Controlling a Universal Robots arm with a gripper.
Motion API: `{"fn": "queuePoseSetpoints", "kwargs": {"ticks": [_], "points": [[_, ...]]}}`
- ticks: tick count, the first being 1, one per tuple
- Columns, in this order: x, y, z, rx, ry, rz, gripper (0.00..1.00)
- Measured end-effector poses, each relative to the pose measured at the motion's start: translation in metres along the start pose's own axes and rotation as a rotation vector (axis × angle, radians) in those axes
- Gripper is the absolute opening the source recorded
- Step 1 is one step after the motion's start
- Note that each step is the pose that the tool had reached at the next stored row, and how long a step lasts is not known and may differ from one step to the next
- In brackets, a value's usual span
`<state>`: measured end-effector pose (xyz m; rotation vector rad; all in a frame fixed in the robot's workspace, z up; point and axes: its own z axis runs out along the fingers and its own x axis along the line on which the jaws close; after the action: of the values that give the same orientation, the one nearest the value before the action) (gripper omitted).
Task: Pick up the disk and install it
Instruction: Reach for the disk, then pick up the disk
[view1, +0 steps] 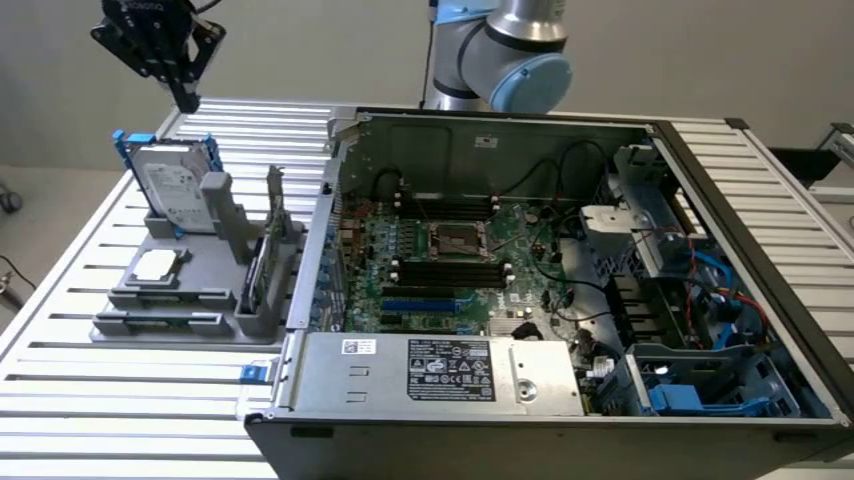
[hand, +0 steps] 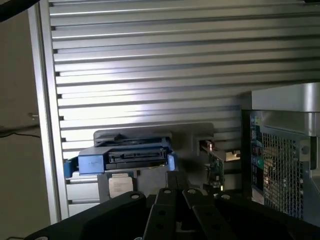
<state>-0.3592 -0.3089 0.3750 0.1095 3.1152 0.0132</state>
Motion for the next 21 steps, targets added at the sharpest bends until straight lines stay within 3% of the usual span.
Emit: {"fn": "queuePoseSetpoints", "kwargs": {"ticks": [6,14,16,21], "points": [[0.028,0.0042,0.0021,0.0129,0.0010,0.000,0.11],[0.057,0.0054,0.0043,0.0252,0.0141,-0.002,0.11],[0.061,0.0054,0.0046,0.0277,0.0176,-0.005,0.11],[0.061,0.0054,0.0046,0.0277,0.0179,-0.005,0.11]]}}
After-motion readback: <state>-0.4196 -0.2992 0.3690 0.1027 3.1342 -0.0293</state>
